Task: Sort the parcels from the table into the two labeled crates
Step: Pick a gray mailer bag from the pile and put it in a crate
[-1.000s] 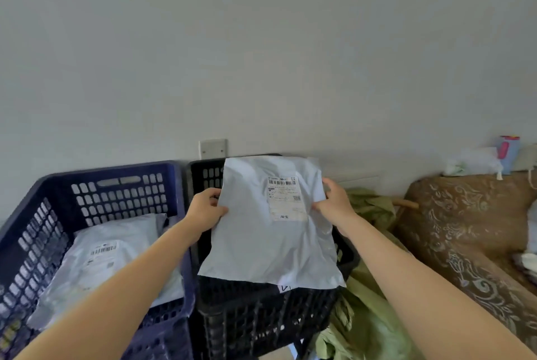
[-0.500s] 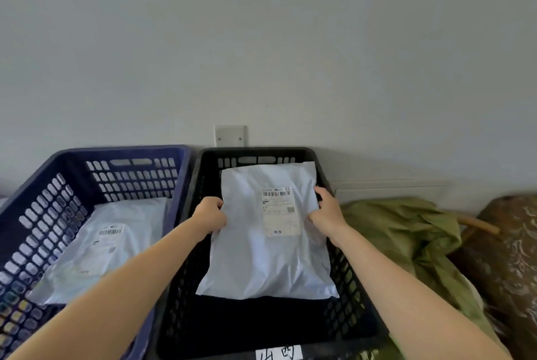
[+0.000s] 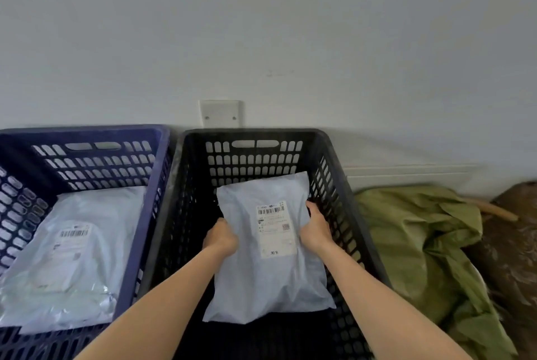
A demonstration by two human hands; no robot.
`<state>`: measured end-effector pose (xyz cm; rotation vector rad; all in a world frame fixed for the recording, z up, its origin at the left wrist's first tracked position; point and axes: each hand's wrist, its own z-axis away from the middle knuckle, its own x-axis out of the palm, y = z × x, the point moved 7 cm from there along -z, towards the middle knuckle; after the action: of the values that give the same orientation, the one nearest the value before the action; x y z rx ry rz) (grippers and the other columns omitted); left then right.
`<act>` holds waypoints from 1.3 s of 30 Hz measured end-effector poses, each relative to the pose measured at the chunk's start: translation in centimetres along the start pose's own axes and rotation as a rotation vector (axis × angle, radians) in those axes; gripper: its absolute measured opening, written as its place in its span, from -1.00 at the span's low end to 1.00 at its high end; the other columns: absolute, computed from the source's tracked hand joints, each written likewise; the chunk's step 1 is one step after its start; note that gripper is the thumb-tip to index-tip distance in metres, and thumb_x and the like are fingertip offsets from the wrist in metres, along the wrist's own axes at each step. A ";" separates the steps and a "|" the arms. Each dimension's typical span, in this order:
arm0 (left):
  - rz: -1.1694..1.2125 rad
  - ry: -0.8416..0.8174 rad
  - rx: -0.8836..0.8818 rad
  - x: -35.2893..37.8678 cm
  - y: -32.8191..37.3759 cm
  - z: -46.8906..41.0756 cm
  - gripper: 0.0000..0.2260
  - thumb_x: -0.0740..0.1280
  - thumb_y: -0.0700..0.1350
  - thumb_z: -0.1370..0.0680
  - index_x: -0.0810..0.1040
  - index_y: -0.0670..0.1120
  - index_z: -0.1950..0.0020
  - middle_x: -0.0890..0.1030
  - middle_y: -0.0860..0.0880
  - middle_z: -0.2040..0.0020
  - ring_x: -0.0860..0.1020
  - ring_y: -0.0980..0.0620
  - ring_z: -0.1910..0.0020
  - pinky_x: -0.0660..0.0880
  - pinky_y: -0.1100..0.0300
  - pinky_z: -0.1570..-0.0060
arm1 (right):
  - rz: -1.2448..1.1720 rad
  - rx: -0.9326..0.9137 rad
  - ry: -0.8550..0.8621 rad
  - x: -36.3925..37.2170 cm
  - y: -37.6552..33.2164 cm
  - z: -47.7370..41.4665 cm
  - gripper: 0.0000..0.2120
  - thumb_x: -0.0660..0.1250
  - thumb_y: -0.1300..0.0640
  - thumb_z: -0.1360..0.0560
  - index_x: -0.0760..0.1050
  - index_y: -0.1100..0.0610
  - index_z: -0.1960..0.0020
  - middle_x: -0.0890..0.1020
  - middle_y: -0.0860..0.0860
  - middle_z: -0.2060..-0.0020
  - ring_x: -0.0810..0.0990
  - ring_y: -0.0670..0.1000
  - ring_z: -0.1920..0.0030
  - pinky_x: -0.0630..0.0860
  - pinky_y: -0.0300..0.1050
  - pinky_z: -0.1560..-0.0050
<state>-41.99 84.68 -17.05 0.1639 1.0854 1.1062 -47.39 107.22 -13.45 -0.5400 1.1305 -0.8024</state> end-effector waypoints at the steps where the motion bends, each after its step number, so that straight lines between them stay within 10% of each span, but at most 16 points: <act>1: 0.030 -0.009 -0.021 0.4 -0.4 -0.4 -0.72 0.13 -0.25 -0.56 0.42 -0.15 -0.26 0.52 -0.12 -0.11 0.51 -0.12 -0.01 0.50 0.07 0.01 | -0.004 0.022 -0.003 0.4 0.5 -0.4 -0.44 0.24 0.21 -0.58 0.17 0.02 -0.53 0.47 0.09 -0.34 0.45 0.15 -0.32 0.39 0.11 -0.35; 10: 0.140 0.032 -0.045 2.9 -2.3 -2.6 -0.64 0.16 -0.09 -0.64 0.32 -0.12 -0.43 0.51 -0.16 -0.23 0.52 -0.16 -0.12 0.49 0.07 -0.04 | -0.063 0.068 0.033 2.6 3.1 -2.7 -0.38 0.18 0.33 -0.57 0.10 0.06 -0.57 0.36 0.11 -0.44 0.35 0.14 -0.42 0.27 0.06 -0.45; 16: -0.332 0.116 0.306 5.7 -0.1 -0.4 -0.45 -0.05 0.23 -0.62 -0.13 0.16 -0.57 -0.19 -0.06 -0.59 -0.12 -0.11 -0.56 -0.03 -0.18 -0.47 | 0.443 -0.299 0.234 3.1 1.6 -1.1 -0.45 0.12 0.12 -0.64 0.03 0.13 -0.57 0.09 0.14 -0.53 0.14 0.12 -0.51 0.16 -0.01 -0.50; 21: -0.531 -0.023 0.383 9.7 -0.4 -0.7 -0.44 -0.19 0.31 -0.59 -0.36 0.20 -0.50 -0.49 0.05 -0.46 -0.38 -0.05 -0.51 -0.26 -0.28 -0.44 | 0.794 -0.477 -0.018 7.0 3.3 -1.6 -0.43 -0.10 -0.12 -0.66 -0.24 -0.02 -0.58 -0.26 0.04 -0.56 -0.32 0.04 -0.54 -0.25 -0.01 -0.53; 39: -0.587 -0.021 0.306 12.2 -2.5 -3.2 -0.46 -0.19 0.26 -0.61 -0.45 0.16 -0.43 -0.51 0.04 -0.45 -0.37 -0.10 -0.51 -0.26 -0.27 -0.42 | 0.692 -0.301 -0.110 8.8 7.6 -4.1 -0.40 -0.10 -0.22 -0.63 -0.29 -0.11 -0.56 -0.28 -0.01 -0.56 -0.32 0.00 -0.54 -0.27 -0.03 -0.53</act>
<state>-42.58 91.74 -27.81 0.0879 1.1786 0.4110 -47.24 105.02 -25.56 -0.3907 1.2339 -0.0037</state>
